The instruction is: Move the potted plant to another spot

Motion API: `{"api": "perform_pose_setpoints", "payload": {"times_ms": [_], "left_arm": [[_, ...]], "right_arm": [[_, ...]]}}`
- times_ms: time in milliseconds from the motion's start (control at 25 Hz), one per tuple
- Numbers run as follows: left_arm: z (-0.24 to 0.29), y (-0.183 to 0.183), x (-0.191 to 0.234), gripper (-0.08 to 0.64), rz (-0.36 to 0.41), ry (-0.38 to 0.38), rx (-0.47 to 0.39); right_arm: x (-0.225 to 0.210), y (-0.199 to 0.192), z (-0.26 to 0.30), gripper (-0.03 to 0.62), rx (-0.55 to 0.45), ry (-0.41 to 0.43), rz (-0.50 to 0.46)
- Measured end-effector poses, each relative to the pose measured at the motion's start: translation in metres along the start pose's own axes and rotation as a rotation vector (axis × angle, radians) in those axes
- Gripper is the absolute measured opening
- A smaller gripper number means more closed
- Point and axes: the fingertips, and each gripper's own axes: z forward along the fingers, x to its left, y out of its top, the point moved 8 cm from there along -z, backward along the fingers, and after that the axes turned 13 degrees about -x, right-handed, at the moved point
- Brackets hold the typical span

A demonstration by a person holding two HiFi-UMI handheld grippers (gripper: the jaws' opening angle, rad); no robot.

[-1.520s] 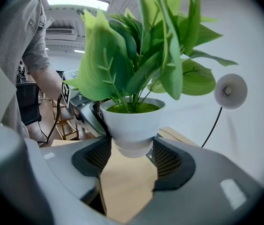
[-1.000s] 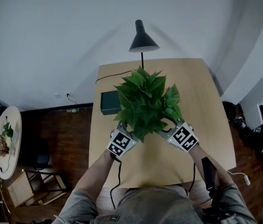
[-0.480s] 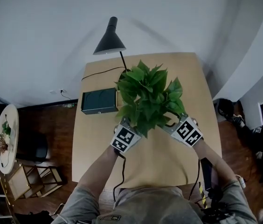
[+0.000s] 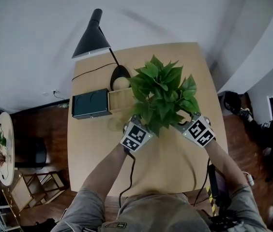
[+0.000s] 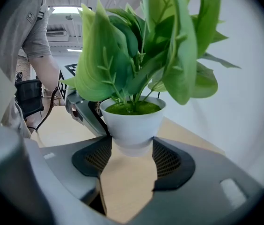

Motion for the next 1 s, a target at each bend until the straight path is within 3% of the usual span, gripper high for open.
{"api": "perform_pose_setpoints", "payload": {"times_ms": [440, 1000], "left_arm": [[0.082, -0.038, 0.003, 0.368, -0.066, 0.013, 0.039], [0.127, -0.074, 0.012, 0.367, -0.084, 0.081, 0.123]], "right_arm": [[-0.064, -0.06, -0.006, 0.279, 0.058, 0.024, 0.011], [-0.104, -0.107, 0.009, 0.272, 0.118, 0.07, 0.014]]}}
